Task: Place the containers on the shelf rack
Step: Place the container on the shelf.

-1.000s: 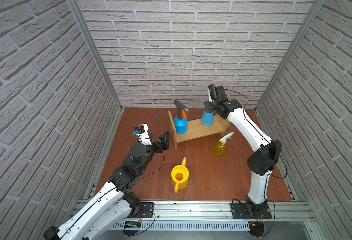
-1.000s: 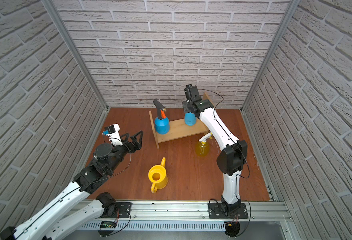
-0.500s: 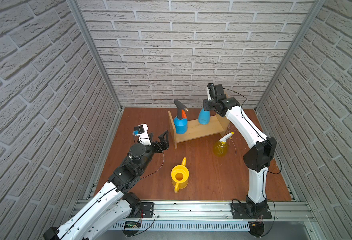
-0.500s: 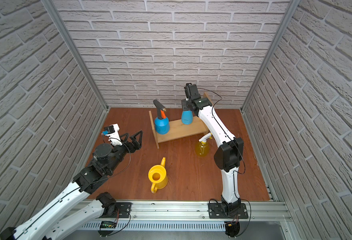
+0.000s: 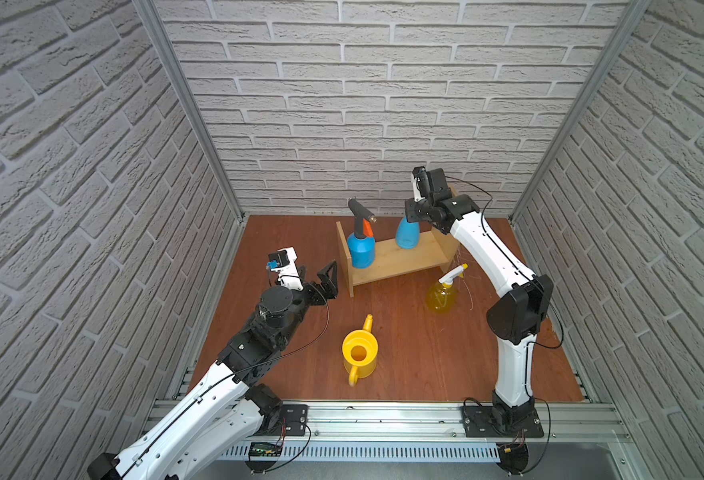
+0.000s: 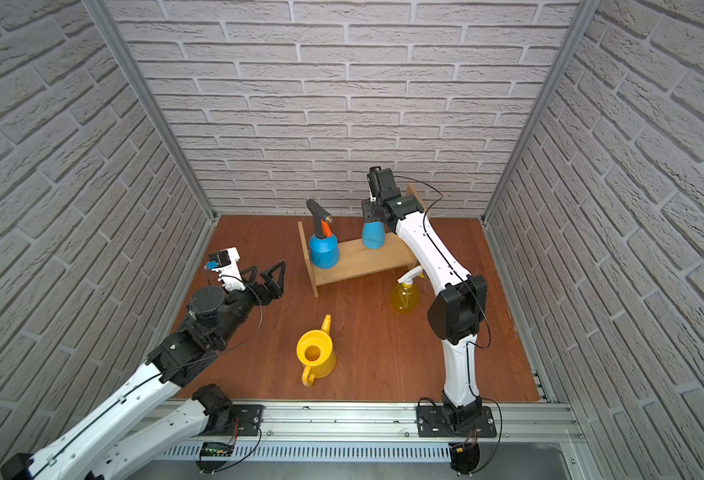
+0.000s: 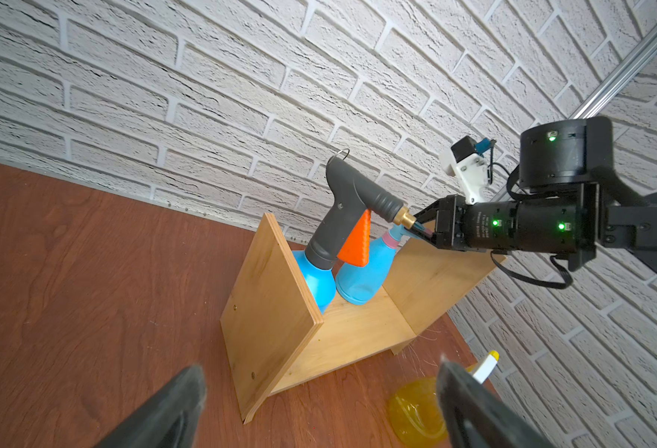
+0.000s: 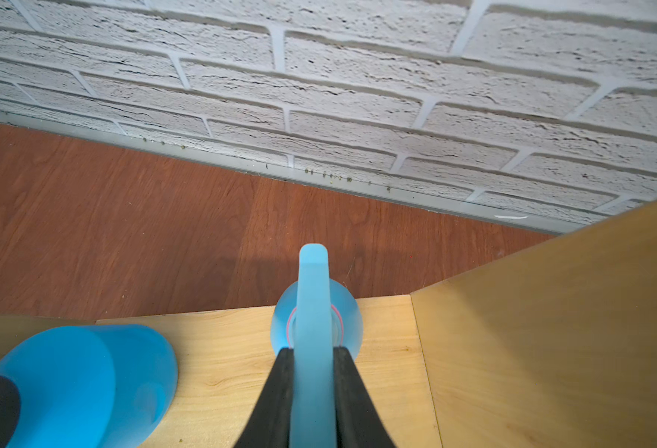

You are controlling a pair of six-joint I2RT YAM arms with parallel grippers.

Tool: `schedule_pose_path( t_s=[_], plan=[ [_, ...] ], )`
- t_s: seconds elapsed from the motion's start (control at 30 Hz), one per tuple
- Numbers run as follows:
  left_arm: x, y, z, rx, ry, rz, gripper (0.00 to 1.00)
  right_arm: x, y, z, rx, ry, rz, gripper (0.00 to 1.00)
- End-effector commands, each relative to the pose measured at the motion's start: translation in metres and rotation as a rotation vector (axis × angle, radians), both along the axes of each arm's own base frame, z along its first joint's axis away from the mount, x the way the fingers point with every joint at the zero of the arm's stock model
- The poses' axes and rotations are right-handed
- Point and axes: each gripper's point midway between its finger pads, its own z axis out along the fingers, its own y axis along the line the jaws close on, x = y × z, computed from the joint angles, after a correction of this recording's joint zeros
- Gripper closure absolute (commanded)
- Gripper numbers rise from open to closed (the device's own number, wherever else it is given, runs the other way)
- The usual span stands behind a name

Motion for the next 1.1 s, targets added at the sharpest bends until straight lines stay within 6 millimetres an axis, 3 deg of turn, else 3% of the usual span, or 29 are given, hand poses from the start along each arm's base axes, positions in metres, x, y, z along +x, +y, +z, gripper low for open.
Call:
schedule_pose_path(
  t_s=[0.0,0.37,0.43,0.67,1.07],
  plan=[
    [0.002,0.001,0.004,-0.020,-0.027,0.010,0.02,-0.018,0.004,0.021,-0.005,-0.011,0.035,0.93],
    [0.003,0.000,0.004,-0.021,-0.026,0.008,0.02,-0.025,0.003,0.015,-0.004,0.017,0.027,0.92],
    [0.003,0.000,0.004,-0.022,-0.025,0.007,0.02,-0.031,0.000,0.030,0.010,-0.012,0.026,0.91],
    [0.003,0.000,0.004,-0.020,-0.025,0.007,0.02,-0.029,0.002,0.019,0.007,0.013,0.030,0.78],
    [0.000,0.004,0.005,-0.024,-0.030,0.014,0.02,-0.030,0.002,0.026,0.008,-0.002,0.034,0.54]
  ],
)
